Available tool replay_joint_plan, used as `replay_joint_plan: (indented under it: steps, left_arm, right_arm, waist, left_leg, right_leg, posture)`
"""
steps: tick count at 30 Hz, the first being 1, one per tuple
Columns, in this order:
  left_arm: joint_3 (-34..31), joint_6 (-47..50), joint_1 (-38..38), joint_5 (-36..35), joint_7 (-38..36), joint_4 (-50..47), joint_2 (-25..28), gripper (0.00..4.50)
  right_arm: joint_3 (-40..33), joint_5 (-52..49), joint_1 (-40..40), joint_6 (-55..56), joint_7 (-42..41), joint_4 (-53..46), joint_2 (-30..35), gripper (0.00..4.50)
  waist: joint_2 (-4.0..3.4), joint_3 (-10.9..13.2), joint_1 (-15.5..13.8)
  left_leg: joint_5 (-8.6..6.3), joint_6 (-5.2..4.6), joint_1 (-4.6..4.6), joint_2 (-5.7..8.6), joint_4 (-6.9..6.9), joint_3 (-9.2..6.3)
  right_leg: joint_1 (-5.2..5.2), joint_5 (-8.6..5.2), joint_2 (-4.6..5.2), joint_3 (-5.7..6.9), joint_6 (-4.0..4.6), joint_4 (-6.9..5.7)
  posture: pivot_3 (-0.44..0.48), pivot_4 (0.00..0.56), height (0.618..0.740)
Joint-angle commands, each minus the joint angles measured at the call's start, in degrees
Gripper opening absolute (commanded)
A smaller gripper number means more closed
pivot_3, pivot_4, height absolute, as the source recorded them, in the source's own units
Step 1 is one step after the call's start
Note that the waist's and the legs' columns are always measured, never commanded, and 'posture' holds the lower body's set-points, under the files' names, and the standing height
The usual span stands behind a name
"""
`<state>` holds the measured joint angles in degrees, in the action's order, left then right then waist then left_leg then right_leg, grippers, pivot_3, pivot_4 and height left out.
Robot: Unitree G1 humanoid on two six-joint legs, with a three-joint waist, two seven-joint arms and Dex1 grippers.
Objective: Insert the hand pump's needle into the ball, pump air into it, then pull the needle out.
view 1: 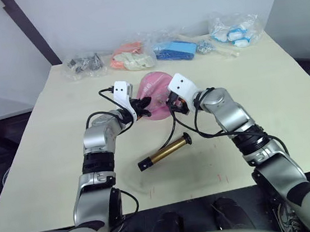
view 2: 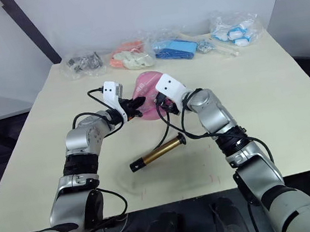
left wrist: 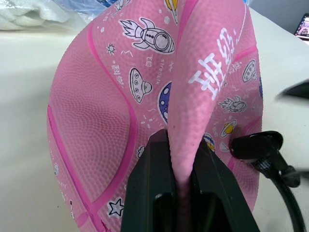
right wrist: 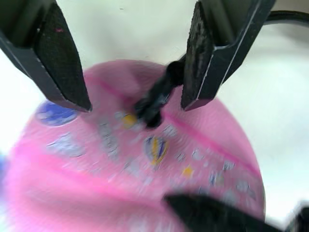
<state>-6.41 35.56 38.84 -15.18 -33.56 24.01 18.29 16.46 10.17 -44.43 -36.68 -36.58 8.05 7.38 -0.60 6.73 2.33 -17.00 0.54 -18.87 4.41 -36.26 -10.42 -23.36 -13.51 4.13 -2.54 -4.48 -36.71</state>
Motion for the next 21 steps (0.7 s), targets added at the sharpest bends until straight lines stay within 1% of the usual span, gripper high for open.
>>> replay_joint_plan:
  steps: [1, 4, 7, 10, 13, 14, 21]
  left_arm:
    - [3.06, 3.18, -3.58, 2.24, 0.75, 6.94, -0.54, 0.00]
    - [3.24, 2.87, -3.22, 2.23, 0.55, 7.16, -0.70, 0.00]
    - [3.78, 2.14, -2.90, 2.36, -0.34, 7.34, -0.68, 0.00]
    - [3.82, 2.19, -2.59, 2.26, -0.75, 7.15, -0.56, 0.00]
    - [3.66, 1.97, -2.10, 2.26, -0.80, 7.41, -0.51, 0.00]
    - [3.68, 1.92, -1.96, 2.27, -0.83, 7.42, -0.47, 0.00]
    - [3.94, 1.72, -1.32, 2.21, -1.26, 6.69, -0.27, 0.00]
  right_arm:
    - [-3.11, -4.70, 3.67, -2.36, -1.54, -12.36, 1.22, 3.06]
    - [-5.66, -7.94, 7.76, -2.76, -1.53, -18.08, 2.77, 3.06]
    - [-8.73, -10.92, 13.12, -0.34, -1.66, -23.27, 4.66, 3.06]
    - [-13.22, -15.30, 20.26, 2.34, -3.55, -28.45, 8.09, 3.06]
    - [-17.44, -19.69, 26.15, 5.93, -5.08, -31.90, 10.47, 3.94]
    - [-18.80, -21.19, 28.11, 6.43, -5.78, -33.03, 11.48, 4.42]
    - [-27.24, -30.70, 38.12, 12.13, -9.12, -37.38, 15.24, 4.42]
  waist:
    - [0.07, 0.05, -0.07]
    - [0.15, 0.20, -0.11]
    - [0.30, 0.30, -0.60]
    - [0.37, 0.46, -0.75]
    - [0.45, 0.70, -1.22]
    - [0.47, 0.83, -1.27]
    - [0.69, 1.20, -1.58]
  left_leg:
    - [0.00, 0.00, 0.00, -0.01, 0.00, -0.02]
    - [0.00, 0.00, 0.00, -0.01, 0.00, 0.01]
    - [0.01, 0.00, -0.01, -0.01, 0.00, -0.03]
    - [0.00, 0.00, -0.03, -0.01, 0.00, -0.04]
    - [0.00, 0.00, -0.07, -0.04, -0.01, 0.01]
    - [0.00, 0.00, -0.07, -0.04, 0.00, 0.02]
    - [0.01, 0.00, -0.06, -0.12, -0.01, 0.12]
  right_leg:
    - [0.01, -0.01, 0.00, 0.03, -0.01, 0.00]
    - [0.01, -0.01, 0.02, 0.03, -0.02, 0.01]
    - [0.03, -0.01, 0.03, 0.09, -0.03, 0.04]
    - [0.06, -0.03, 0.05, 0.12, -0.06, 0.11]
    - [0.05, -0.04, 0.04, 0.12, -0.08, 0.19]
    - [0.06, -0.04, 0.04, 0.11, -0.08, 0.19]
    - [0.06, -0.04, 0.01, 0.11, -0.10, 0.21]
  posture:
    - [0.000, 0.150, 0.740]
    - [0.000, 0.150, 0.740]
    - [0.000, 0.150, 0.740]
    - [0.000, 0.150, 0.740]
    - [0.000, 0.150, 0.740]
    - [0.000, 0.150, 0.740]
    - [0.000, 0.150, 0.740]
